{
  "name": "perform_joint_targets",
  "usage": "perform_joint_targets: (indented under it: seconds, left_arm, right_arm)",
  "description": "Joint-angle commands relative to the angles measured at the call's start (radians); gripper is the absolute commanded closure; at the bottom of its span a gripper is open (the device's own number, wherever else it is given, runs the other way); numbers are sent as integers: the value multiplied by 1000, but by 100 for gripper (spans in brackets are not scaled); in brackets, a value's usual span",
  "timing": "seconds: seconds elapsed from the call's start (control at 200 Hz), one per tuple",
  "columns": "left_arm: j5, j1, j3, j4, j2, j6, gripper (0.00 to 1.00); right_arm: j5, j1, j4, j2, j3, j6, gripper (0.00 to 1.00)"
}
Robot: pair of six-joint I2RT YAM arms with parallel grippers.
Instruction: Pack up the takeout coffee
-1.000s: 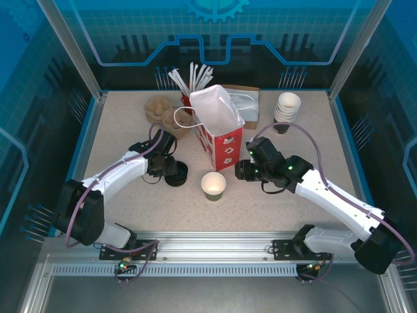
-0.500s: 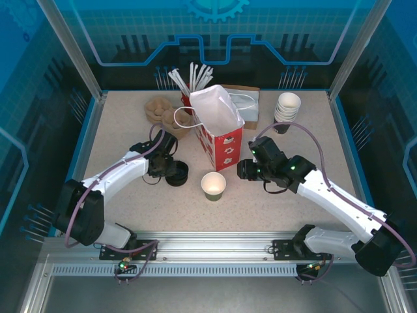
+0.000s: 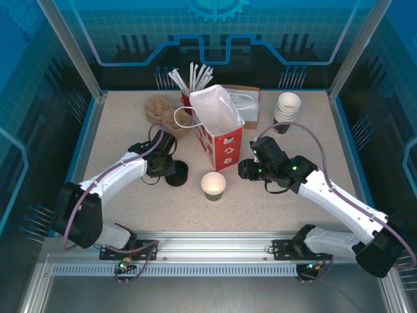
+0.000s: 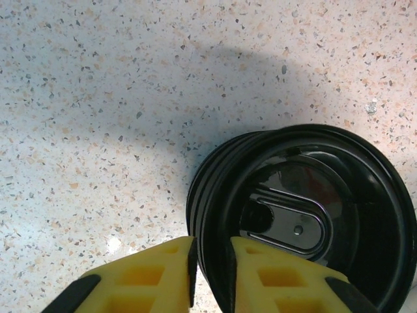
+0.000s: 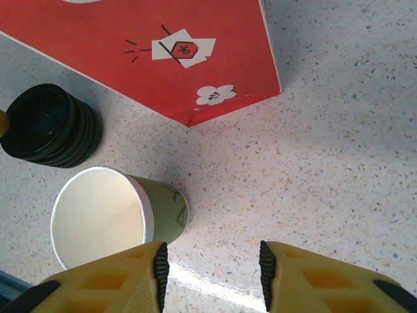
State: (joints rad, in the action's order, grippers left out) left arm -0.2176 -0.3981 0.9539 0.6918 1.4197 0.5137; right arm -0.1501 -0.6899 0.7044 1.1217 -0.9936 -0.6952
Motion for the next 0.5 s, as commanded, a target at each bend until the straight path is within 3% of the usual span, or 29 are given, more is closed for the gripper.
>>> perform_joint_targets:
  seconds: [0.0,0.495]
  left_arm:
    - [-15,-8,5,4,-12,-21,75]
    - [-3,-8,-16,-25,18,-15,76]
  right_arm:
    - [-5,13,23,-23,15,6,55]
    - [-3,26,23,-30,28,3,55]
